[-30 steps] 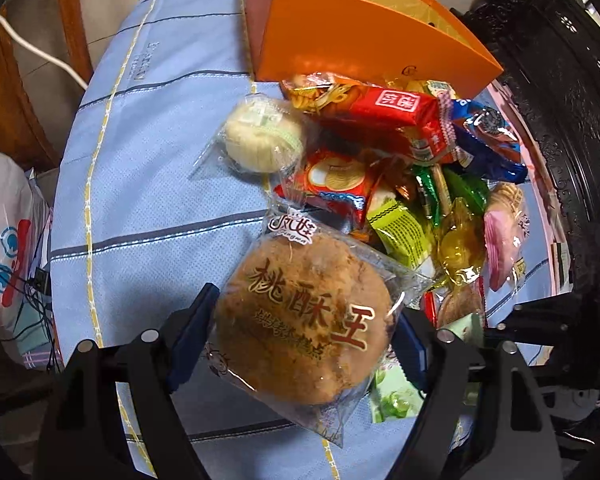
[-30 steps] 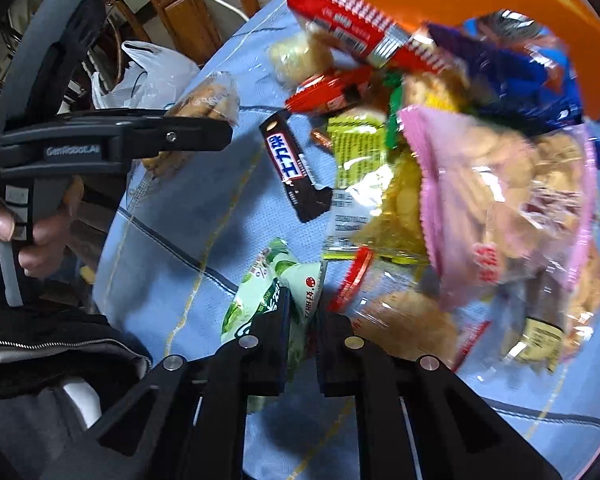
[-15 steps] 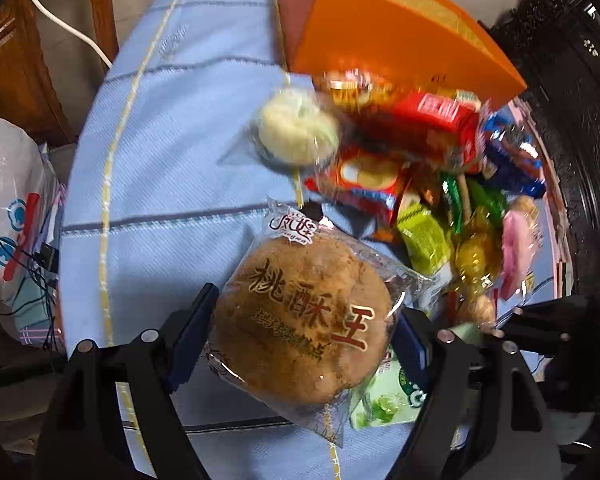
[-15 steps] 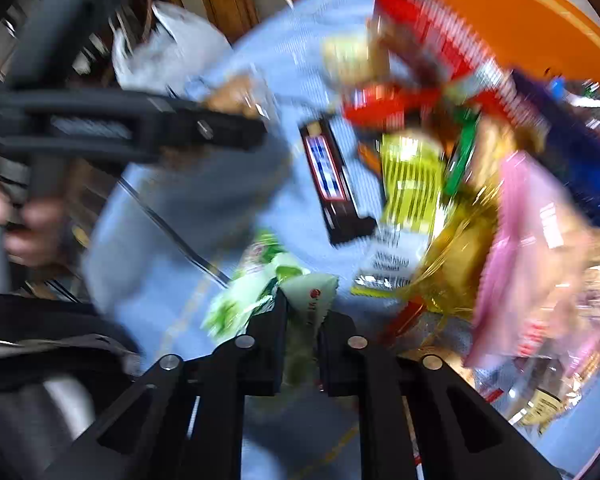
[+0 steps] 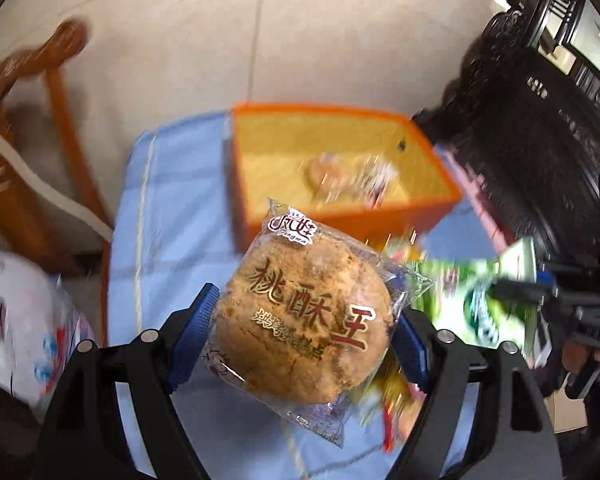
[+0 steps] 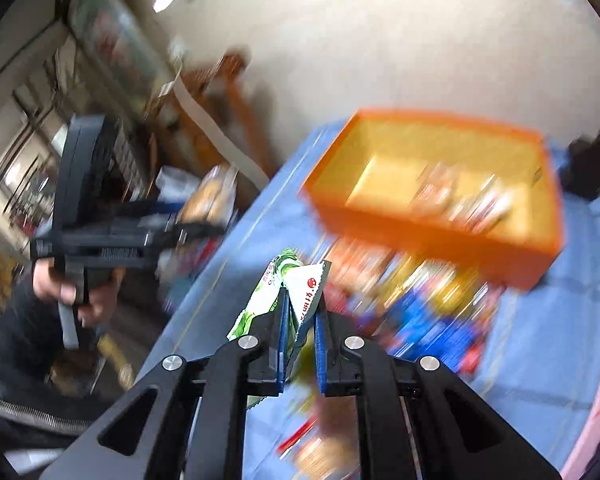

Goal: Organize snacks
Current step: 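Drop the round pastry and green snack bag into the orange box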

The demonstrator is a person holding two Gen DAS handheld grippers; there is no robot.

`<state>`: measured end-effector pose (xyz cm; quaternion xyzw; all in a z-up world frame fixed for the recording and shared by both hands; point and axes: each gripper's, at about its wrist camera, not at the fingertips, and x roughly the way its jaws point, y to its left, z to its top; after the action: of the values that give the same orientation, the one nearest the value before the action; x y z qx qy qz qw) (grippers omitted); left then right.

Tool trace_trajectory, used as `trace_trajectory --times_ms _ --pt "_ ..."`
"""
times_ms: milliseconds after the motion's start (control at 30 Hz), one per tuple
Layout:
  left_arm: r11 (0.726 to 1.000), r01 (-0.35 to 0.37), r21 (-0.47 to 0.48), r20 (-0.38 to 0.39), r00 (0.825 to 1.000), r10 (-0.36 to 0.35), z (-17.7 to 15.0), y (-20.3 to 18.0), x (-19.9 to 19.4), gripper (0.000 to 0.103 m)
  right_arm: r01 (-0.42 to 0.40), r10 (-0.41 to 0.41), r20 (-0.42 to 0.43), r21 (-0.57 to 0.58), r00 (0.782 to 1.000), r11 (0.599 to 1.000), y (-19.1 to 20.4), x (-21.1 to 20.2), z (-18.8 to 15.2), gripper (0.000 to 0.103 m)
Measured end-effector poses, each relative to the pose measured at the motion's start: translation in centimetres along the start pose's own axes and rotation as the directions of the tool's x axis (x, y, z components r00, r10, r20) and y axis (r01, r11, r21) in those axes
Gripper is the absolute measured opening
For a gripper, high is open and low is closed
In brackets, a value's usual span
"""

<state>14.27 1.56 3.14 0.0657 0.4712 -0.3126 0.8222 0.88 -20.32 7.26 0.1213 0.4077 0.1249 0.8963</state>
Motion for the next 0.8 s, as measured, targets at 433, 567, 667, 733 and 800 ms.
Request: trace_trajectory --times_ms 433,567,667,733,800 --pt "0.992 -0.072 -0.099 -0.211 0.976 0.050 12.1 -1.9 19.5 0.079 0.216 -0.200 -0.083 0.317 0.976 0.924 -17.7 11.2 5.1 0.011" --pt "0.990 -0.123 -0.065 -0.285 0.953 0.099 10.8 -2.2 22.3 0.089 0.248 -0.233 -0.085 0.369 0.969 0.896 -19.2 11.1 3.6 0.034" --pt "0.983 -0.182 -0.001 -0.230 0.957 0.177 10.4 -2.7 20.9 0.095 0.281 -0.291 -0.026 0.359 0.956 0.890 -17.4 8.8 2.6 0.065" --pt "0.980 -0.199 0.016 -0.190 0.961 0.199 10.0 -2.6 18.7 0.095 0.337 -0.363 0.027 0.312 0.932 0.889 -15.1 7.1 2.0 0.083" --pt "0.981 -0.194 0.011 -0.153 0.969 0.193 9.1 -2.1 16.5 0.098 0.369 -0.394 0.061 0.243 0.917 0.897 -13.3 5.7 1.1 0.095"
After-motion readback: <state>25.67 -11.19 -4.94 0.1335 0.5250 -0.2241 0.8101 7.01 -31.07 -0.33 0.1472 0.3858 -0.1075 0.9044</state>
